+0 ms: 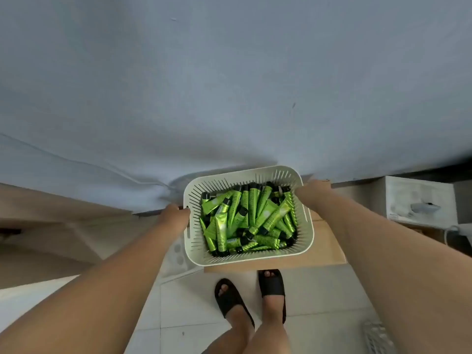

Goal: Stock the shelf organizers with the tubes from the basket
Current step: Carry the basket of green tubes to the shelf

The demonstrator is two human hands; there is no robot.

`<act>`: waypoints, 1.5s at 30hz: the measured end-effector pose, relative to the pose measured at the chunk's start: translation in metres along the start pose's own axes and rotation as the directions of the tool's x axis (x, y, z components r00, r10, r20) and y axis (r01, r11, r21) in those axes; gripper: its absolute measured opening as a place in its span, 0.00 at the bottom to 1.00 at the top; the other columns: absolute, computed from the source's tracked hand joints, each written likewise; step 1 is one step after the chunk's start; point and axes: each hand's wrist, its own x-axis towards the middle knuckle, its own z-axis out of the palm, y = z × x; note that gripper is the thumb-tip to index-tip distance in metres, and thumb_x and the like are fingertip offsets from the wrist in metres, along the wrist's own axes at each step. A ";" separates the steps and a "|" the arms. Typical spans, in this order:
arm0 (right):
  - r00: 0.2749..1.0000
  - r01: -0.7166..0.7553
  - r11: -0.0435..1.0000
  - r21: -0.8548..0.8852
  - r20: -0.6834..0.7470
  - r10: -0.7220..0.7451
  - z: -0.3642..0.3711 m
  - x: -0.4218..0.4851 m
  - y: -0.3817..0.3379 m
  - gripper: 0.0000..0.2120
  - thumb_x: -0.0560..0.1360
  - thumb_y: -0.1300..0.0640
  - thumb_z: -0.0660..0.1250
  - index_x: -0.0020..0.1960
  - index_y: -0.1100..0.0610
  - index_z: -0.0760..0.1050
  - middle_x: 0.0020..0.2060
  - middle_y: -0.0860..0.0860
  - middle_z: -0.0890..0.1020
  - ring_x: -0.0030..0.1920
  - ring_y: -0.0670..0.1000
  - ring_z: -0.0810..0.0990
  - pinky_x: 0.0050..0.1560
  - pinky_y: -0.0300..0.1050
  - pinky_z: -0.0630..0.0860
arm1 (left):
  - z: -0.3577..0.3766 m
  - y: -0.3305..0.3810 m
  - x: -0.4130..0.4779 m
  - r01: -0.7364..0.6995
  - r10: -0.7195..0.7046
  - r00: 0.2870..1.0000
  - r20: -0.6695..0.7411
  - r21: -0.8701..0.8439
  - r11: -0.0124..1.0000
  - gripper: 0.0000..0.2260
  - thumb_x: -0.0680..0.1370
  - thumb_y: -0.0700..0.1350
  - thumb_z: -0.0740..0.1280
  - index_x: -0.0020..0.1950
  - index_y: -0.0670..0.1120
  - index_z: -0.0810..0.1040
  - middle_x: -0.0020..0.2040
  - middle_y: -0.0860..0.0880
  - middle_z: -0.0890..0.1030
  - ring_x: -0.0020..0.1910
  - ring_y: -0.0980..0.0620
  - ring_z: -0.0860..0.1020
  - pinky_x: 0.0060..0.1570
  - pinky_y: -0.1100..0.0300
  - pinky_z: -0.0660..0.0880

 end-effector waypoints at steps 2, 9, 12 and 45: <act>0.995 -0.064 0.995 0.070 -0.071 0.069 0.015 0.012 0.002 0.18 0.69 0.48 0.55 0.44 0.56 0.81 0.44 0.53 0.85 0.45 0.53 0.82 0.55 0.51 0.80 | 0.010 -0.006 0.014 0.043 -0.042 0.999 0.011 -0.095 0.995 0.11 0.80 0.47 0.63 0.42 0.42 0.75 0.40 0.44 0.81 0.38 0.45 0.77 0.40 0.56 0.71; 0.974 -0.177 0.837 0.517 -0.029 0.224 0.044 0.014 0.007 0.06 0.72 0.60 0.60 0.41 0.58 0.75 0.35 0.56 0.78 0.36 0.57 0.77 0.39 0.46 0.74 | 0.019 -0.010 0.035 0.096 -0.097 0.995 0.005 -0.211 0.973 0.06 0.76 0.46 0.65 0.46 0.43 0.76 0.42 0.43 0.79 0.38 0.44 0.76 0.42 0.56 0.73; 0.985 -0.160 0.827 0.539 0.029 0.172 0.052 0.026 0.019 0.10 0.64 0.53 0.63 0.43 0.54 0.78 0.38 0.56 0.81 0.40 0.60 0.82 0.46 0.55 0.79 | 0.023 -0.014 0.043 0.172 -0.145 0.985 0.097 -0.400 0.900 0.14 0.75 0.49 0.67 0.57 0.44 0.77 0.49 0.43 0.82 0.41 0.46 0.81 0.53 0.48 0.80; 0.808 0.474 0.877 0.079 0.358 -0.469 0.036 -0.203 -0.335 0.31 0.70 0.36 0.71 0.56 0.63 0.77 0.45 0.59 0.83 0.45 0.60 0.83 0.48 0.52 0.80 | -0.173 -0.296 -0.216 0.295 -0.412 0.886 0.213 -0.944 0.146 0.16 0.78 0.56 0.70 0.51 0.43 0.77 0.40 0.42 0.77 0.36 0.43 0.77 0.45 0.49 0.79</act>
